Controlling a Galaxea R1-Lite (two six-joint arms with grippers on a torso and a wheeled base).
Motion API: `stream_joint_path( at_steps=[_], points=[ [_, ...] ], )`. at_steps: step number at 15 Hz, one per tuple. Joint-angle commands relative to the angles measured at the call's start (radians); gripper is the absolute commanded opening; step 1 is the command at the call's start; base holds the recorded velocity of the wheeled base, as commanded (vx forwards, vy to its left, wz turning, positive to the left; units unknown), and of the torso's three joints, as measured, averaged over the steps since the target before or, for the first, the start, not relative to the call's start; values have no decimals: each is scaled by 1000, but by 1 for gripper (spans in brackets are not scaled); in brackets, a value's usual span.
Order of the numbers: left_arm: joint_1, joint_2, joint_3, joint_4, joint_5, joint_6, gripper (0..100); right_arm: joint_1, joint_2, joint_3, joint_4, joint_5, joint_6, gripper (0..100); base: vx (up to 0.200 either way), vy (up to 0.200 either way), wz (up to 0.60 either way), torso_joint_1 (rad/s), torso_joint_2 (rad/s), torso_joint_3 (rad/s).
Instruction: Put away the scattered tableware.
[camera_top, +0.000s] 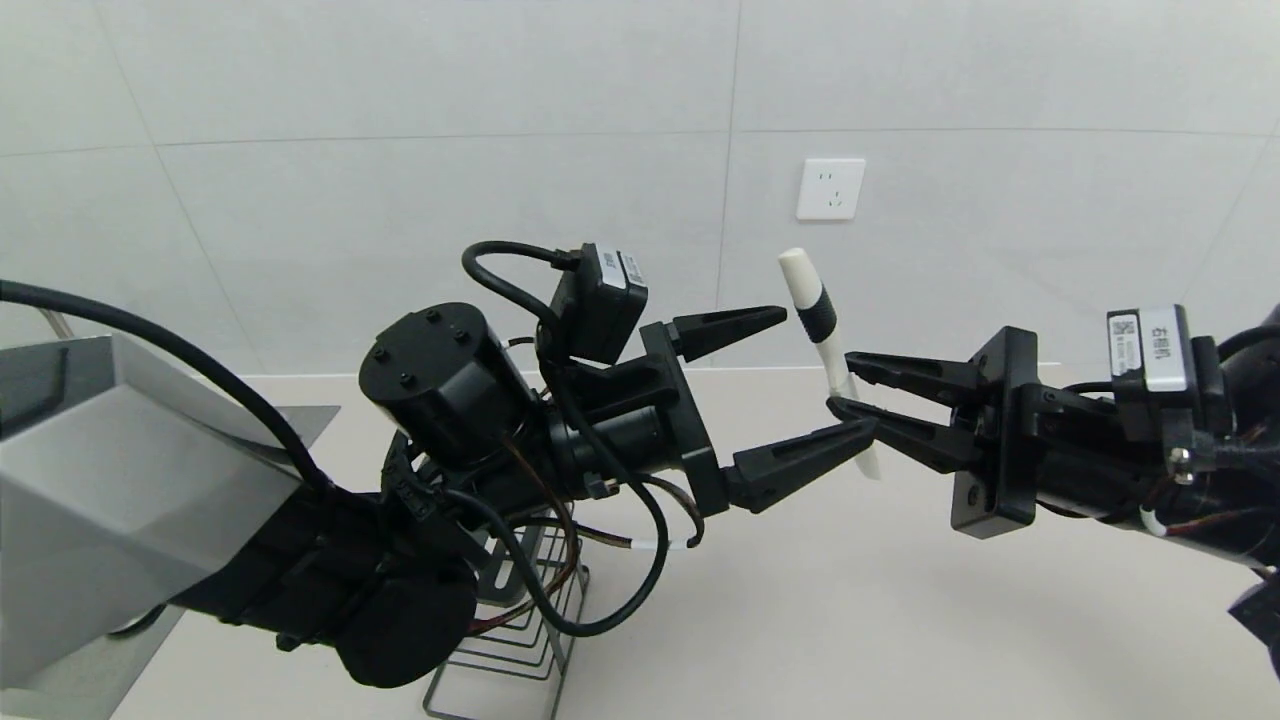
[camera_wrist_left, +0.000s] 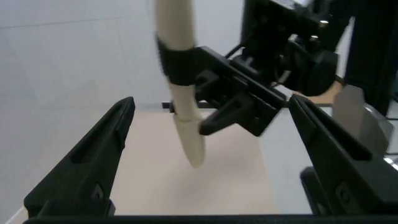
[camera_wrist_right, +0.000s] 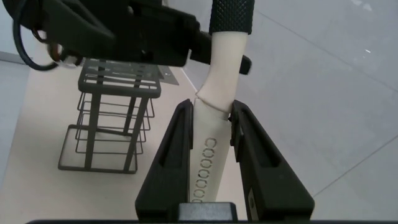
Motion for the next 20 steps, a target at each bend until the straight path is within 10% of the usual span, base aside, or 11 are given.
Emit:
stream_joint_path(
  at_steps=[1, 14, 15, 20],
  points=[
    [-1, 25, -67, -7, 12, -15, 100, 16, 5, -17, -1, 0, -2, 0, 0, 0, 0, 0, 0, 0],
    [-4, 21, -200, -52, 15, -76, 100, 42, 19, -108, -4, 0, 6, 0, 0, 0, 0, 0, 0, 0],
    [-4, 21, -202, -52, 15, -76, 0, 42, 25, -131, -4, 0, 7, 0, 0, 0, 0, 0, 0, 0],
    [-5, 18, -205, -52, 15, -76, 0, 40, 47, -172, -4, 0, 16, 0, 0, 0, 0, 0, 0, 0]
  ],
)
